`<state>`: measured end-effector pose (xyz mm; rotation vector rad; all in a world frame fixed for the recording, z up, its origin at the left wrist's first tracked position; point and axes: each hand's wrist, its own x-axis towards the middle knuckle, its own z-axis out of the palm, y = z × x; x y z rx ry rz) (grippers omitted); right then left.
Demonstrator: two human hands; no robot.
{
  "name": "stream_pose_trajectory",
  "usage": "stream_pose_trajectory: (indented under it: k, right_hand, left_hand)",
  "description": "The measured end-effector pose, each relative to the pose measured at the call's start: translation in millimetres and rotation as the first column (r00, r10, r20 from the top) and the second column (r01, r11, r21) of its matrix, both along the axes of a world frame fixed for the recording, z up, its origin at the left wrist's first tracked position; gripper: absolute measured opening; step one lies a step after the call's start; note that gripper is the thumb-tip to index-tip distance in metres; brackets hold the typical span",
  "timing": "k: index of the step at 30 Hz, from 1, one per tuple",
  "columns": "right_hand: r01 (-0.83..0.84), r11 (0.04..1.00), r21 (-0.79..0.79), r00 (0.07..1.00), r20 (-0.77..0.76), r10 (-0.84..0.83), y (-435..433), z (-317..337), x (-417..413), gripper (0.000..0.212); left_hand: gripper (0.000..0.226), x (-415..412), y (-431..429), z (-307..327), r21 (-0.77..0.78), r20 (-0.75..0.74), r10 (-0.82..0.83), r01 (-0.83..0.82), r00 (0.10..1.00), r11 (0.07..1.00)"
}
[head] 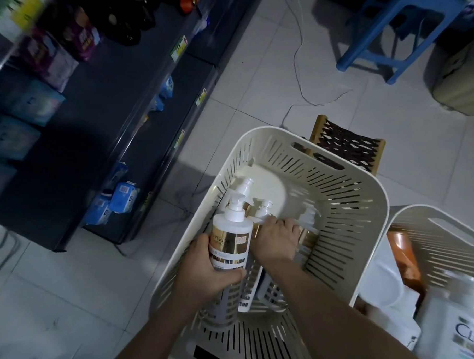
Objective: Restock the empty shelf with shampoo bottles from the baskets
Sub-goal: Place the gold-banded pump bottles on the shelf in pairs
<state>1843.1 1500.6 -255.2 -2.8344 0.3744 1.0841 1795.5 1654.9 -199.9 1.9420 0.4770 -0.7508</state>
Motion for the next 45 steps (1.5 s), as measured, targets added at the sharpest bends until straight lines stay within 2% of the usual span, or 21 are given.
stream_pose_trajectory:
  k: [4, 8, 11, 19, 23, 26, 29, 32, 36, 45]
  right_hand:
    - [0.0, 1.0, 0.029, 1.0, -0.015, 0.0, -2.5, 0.6, -0.6, 0.062]
    - [0.164, 0.981, 0.102, 0.986, -0.03, -0.162, 3.0, 1.9, 1.4, 0.039]
    - [0.21, 0.972, 0.104, 0.978, -0.017, -0.209, 10.4, -0.6, -1.5, 0.026]
    - [0.393, 0.887, 0.243, 0.916, -0.023, -0.399, 12.1, 8.8, -3.4, 0.043]
    - [0.565, 0.754, 0.336, 0.813, -0.069, -0.578, 11.1, 16.8, -8.1, 0.062]
    - [0.635, 0.667, 0.391, 0.753, -0.117, -0.648, 8.0, 19.4, -19.5, 0.075]
    - [0.65, 0.606, 0.459, 0.724, -0.13, -0.678, 1.8, 22.5, -30.3, 0.064]
    - [0.622, 0.58, 0.526, 0.73, -0.119, -0.673, -1.6, 28.6, -38.9, 0.064]
    - [0.494, 0.605, 0.625, 0.775, 0.0, -0.632, -11.1, 25.4, -47.0, 0.08]
    - [0.132, 0.605, 0.786, 0.847, 0.228, -0.481, -31.9, 147.4, -49.6, 0.073]
  left_hand:
    - [0.064, -0.3, 0.9, 0.0, -0.004, -0.014, 0.005, -0.005, 1.0, 1.0]
    - [0.064, 0.8, -1.3, 2.5, -0.002, -0.019, 0.014, -0.014, 1.0, 1.0]
    - [0.066, 1.2, -3.2, 6.3, -0.009, -0.025, 0.028, -0.029, 0.999, 1.0]
    - [0.067, -5.2, -0.9, 19.9, -0.06, -0.056, 0.084, -0.088, 0.995, 0.994]
    - [0.059, -10.1, -0.7, 28.3, -0.094, -0.064, 0.124, -0.129, 0.99, 0.987]
    - [0.053, -13.9, 0.8, 35.9, -0.172, -0.104, 0.138, -0.154, 0.985, 0.973]
    - [0.056, -17.8, 1.3, 43.7, -0.249, -0.144, 0.163, -0.195, 0.976, 0.949]
    - [0.071, -23.8, 0.0, 53.3, -0.3, -0.164, 0.185, -0.227, 0.969, 0.926]
    - [0.054, -34.2, -1.0, 72.4, -0.321, -0.091, 0.222, -0.24, 0.971, 0.916]
    - [0.099, -67.4, 9.0, 129.0, -0.426, 0.091, 0.354, -0.284, 0.931, 0.859]
